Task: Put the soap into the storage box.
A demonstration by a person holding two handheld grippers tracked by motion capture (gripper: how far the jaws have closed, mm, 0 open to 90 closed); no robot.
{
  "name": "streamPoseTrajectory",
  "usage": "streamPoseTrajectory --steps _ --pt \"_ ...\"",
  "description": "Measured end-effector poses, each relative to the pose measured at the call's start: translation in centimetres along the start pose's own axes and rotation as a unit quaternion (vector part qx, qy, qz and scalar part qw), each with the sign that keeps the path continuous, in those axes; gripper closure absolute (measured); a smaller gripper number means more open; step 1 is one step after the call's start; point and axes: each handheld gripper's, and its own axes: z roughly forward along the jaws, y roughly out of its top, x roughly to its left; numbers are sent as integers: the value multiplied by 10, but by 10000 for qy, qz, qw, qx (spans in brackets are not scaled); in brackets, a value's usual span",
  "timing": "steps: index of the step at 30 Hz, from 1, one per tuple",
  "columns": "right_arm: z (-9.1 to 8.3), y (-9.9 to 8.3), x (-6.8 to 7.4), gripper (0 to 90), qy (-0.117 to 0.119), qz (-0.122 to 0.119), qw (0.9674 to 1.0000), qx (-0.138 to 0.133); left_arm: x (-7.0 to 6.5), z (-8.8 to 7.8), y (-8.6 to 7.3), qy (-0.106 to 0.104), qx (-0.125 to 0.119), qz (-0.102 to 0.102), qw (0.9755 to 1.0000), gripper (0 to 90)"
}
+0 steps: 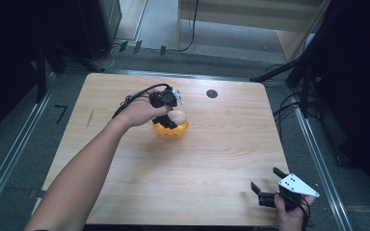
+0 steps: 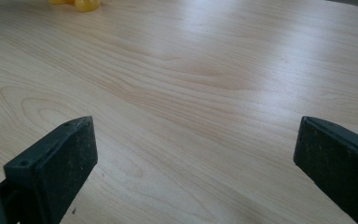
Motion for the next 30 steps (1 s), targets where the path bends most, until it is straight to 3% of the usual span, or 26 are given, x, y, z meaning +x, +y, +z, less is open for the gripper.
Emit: streamPoseTrajectory --steps 17,30 --pt "0 0 0 0 1 16 10000 -26 9 26 -6 -48 262 -43 9996 330" --pt "0 0 0 0 5 7 10000 -10 9 35 -9 -55 412 26 9991 329"
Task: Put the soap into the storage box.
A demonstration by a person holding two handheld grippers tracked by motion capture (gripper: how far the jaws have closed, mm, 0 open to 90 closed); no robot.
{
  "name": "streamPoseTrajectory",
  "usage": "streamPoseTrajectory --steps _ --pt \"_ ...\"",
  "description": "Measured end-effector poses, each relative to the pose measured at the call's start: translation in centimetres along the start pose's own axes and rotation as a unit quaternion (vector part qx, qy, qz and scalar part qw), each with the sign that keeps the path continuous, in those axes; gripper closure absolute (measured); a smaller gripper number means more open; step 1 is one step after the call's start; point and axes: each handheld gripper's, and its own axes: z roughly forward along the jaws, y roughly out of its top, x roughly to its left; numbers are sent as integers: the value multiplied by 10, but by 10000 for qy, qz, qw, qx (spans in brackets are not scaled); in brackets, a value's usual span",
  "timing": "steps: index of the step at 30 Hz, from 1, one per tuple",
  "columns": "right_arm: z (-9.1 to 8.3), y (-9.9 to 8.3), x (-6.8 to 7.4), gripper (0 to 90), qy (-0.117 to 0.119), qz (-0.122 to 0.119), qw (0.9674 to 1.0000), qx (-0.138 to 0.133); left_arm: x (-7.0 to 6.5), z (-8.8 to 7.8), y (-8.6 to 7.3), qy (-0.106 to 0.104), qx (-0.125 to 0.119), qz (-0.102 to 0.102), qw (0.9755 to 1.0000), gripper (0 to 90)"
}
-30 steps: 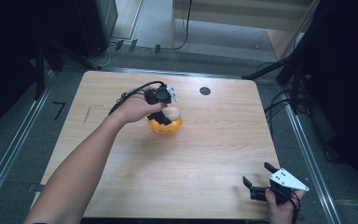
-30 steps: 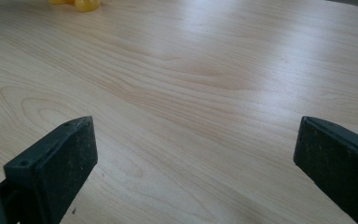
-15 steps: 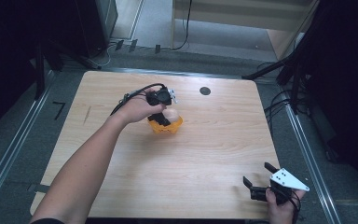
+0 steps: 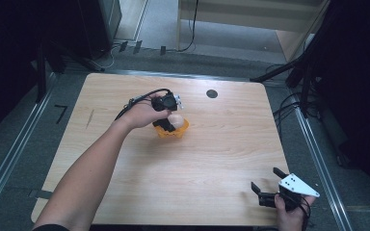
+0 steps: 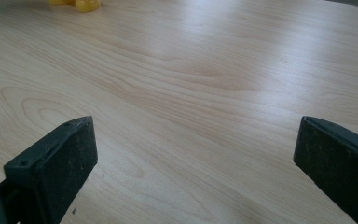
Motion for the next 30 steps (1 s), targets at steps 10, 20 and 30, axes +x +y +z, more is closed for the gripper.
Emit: streamPoseTrajectory --steps 10,20,30 --pt "0 0 0 0 -9 -10 10000 17 2 3 -1 -84 66 -108 9999 328" --pt "0 0 0 0 -11 -18 10000 24 3 4 1 -144 132 -176 9997 326" --pt "0 0 0 0 -7 -1 10000 13 3 5 0 -155 108 -182 9997 324"
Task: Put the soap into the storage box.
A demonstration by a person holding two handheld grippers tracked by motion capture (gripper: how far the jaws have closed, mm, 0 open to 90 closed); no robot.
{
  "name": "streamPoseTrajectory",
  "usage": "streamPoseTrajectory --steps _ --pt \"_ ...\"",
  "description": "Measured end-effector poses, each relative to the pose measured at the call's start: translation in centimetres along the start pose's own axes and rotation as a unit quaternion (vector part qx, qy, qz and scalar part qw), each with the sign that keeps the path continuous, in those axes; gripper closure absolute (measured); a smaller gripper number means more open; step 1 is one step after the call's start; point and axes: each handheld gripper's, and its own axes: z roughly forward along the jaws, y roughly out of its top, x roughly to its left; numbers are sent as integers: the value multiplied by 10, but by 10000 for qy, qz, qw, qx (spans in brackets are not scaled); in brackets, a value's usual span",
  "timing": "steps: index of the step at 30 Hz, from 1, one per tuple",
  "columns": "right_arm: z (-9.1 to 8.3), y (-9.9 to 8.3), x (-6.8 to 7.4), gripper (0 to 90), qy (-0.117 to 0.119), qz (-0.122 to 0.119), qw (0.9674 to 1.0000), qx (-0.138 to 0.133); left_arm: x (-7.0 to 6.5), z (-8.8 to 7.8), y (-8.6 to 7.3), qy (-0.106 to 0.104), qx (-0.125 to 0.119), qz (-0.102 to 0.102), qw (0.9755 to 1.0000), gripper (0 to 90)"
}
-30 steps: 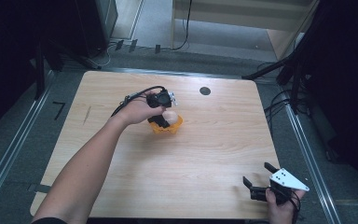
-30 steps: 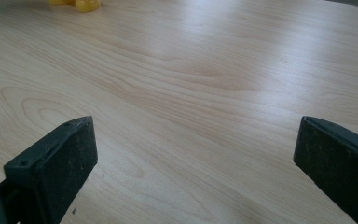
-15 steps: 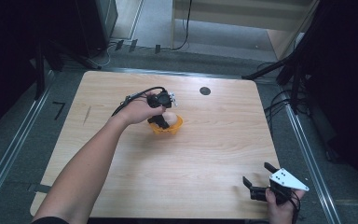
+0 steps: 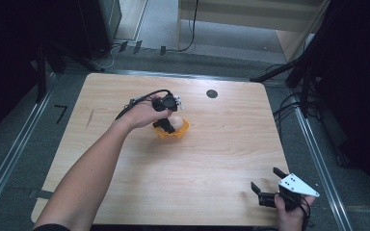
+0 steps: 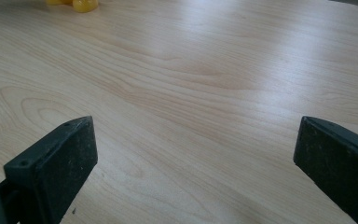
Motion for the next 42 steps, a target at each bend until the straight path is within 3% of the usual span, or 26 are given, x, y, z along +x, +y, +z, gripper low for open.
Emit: streamPoseTrajectory --steps 39,40,42 --pt "0 0 0 0 20 10 10000 -12 0 0 -7 -107 -221 -91 9997 317" --pt "0 0 0 0 18 7 10000 -16 0 -1 -7 -175 -278 -129 9994 311" --pt "0 0 0 0 18 1 10000 -23 1 -2 -8 -344 -340 -157 9987 205"
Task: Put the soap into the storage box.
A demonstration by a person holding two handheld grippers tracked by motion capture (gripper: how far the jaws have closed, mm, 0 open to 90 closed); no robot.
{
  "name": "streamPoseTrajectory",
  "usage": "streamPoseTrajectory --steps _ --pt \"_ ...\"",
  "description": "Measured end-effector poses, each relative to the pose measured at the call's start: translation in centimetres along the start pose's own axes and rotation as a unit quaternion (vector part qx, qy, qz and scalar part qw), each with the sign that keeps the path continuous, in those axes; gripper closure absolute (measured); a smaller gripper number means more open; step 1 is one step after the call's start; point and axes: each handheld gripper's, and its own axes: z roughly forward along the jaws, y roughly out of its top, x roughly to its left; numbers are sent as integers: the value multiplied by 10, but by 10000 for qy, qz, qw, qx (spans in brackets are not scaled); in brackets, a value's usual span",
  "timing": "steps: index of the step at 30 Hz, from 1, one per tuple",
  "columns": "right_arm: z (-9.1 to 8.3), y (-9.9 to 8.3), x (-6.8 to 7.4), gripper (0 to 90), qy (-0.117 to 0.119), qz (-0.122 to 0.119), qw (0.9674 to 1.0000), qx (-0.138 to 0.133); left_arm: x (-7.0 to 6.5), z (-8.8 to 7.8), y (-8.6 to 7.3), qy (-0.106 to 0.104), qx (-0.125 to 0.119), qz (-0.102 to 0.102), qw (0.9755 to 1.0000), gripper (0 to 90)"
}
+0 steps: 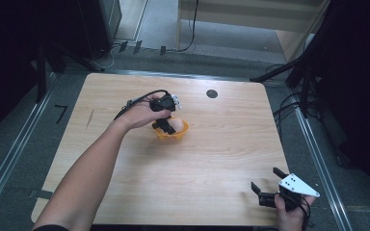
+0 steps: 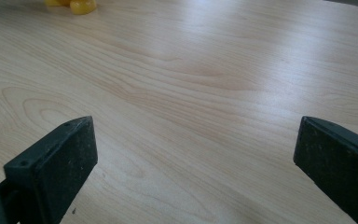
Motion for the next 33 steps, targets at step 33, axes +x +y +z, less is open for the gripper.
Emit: streamPoseTrajectory --steps 33 --pt "1 0 1 0 -21 -52 10000 54 -14 -18 -57 417 -386 -109 9983 102"
